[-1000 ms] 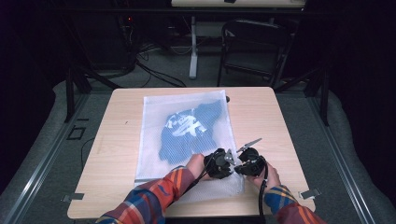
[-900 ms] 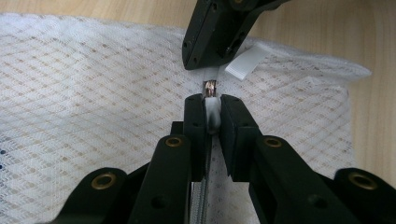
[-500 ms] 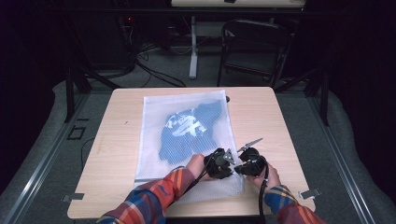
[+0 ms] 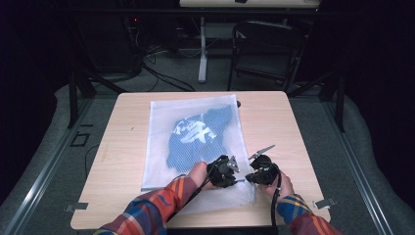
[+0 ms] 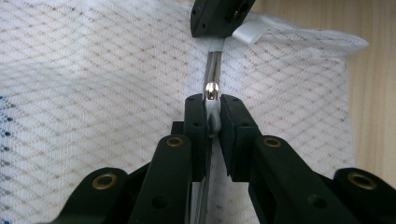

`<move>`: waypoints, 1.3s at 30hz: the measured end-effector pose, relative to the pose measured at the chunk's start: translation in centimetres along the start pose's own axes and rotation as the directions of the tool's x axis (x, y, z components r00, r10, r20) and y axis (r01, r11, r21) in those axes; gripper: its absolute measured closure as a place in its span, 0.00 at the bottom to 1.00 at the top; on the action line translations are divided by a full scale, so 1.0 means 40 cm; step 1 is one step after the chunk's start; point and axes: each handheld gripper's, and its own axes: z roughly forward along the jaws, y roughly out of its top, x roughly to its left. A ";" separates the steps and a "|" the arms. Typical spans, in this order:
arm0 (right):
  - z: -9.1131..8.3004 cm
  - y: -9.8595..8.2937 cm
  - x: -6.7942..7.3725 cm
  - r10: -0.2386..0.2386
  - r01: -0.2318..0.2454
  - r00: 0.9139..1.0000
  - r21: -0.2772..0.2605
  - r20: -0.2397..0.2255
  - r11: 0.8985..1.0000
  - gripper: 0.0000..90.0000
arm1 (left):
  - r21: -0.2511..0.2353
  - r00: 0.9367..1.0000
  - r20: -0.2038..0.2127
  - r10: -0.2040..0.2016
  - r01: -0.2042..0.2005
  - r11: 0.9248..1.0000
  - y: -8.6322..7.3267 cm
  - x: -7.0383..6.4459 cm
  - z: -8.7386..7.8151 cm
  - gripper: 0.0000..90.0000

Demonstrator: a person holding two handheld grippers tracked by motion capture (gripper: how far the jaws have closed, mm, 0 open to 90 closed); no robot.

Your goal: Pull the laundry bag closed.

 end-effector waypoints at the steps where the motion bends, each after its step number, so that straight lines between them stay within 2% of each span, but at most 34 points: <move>1: 0.000 0.000 0.000 0.000 0.000 1.000 0.000 0.000 1.000 1.00 | 0.000 1.000 0.000 0.000 0.000 1.000 0.000 0.000 0.000 0.91; 8: 0.001 -0.001 0.002 0.006 -0.006 1.000 -0.008 -0.007 1.000 1.00 | 0.006 1.000 0.004 -0.012 0.012 1.000 -0.013 0.002 -0.009 0.91; 11: 0.000 0.000 0.001 -0.006 0.006 1.000 0.001 -0.006 1.000 1.00 | 0.008 1.000 0.006 -0.014 0.014 1.000 -0.016 0.003 -0.012 0.91; 13: 0.001 0.000 0.003 -0.003 0.003 1.000 -0.006 -0.008 1.000 1.00 | 0.000 1.000 0.010 -0.028 0.028 1.000 -0.022 0.006 -0.013 0.91; 17: -0.003 0.005 0.010 -0.017 0.017 1.000 0.011 0.021 1.000 1.00 | -0.009 0.999 0.009 -0.035 0.035 0.999 -0.023 0.006 -0.012 0.91; 18: -0.003 0.005 0.014 -0.005 0.005 1.000 -0.016 0.003 1.000 1.00 | -0.009 0.999 0.009 -0.035 0.035 0.999 -0.023 0.006 -0.012 0.91; 22: -0.004 0.019 0.034 -0.020 0.019 1.000 -0.041 -0.019 0.999 1.00 | -0.014 0.999 0.013 -0.039 0.039 0.999 -0.025 0.008 -0.011 0.91; 24: 0.007 0.024 0.042 -0.030 0.029 0.999 -0.031 -0.035 0.999 1.00 | -0.015 0.999 0.011 -0.041 0.041 0.999 -0.026 0.007 -0.012 0.91; 28: 0.023 0.026 0.047 -0.028 0.028 0.999 0.006 -0.031 1.000 1.00 | -0.022 0.999 0.011 -0.039 0.039 0.999 -0.028 0.007 -0.011 0.91; 29: 0.025 0.024 0.046 -0.011 0.011 0.999 0.000 -0.042 1.000 1.00 | -0.024 0.999 0.012 -0.043 0.043 0.999 -0.028 0.007 -0.011 0.91; 31: 0.024 0.023 0.042 -0.023 0.024 0.999 0.010 -0.036 1.000 1.00 | -0.025 0.999 0.014 -0.042 0.043 0.999 -0.029 0.007 -0.011 0.91; 35: 0.025 0.021 0.042 -0.009 0.009 0.998 -0.005 -0.056 1.000 1.00 | -0.025 0.999 0.012 -0.037 0.038 0.999 -0.030 0.005 -0.012 0.91; 36: 0.028 0.019 0.043 0.015 -0.017 0.998 -0.025 -0.063 1.000 1.00 | -0.026 0.999 0.012 -0.037 0.037 0.999 -0.030 0.005 -0.012 0.91; 39: 0.025 0.020 0.039 -0.002 0.002 0.998 -0.005 -0.067 1.000 1.00 | -0.021 0.999 0.011 -0.034 0.034 0.999 -0.034 0.006 -0.016 0.91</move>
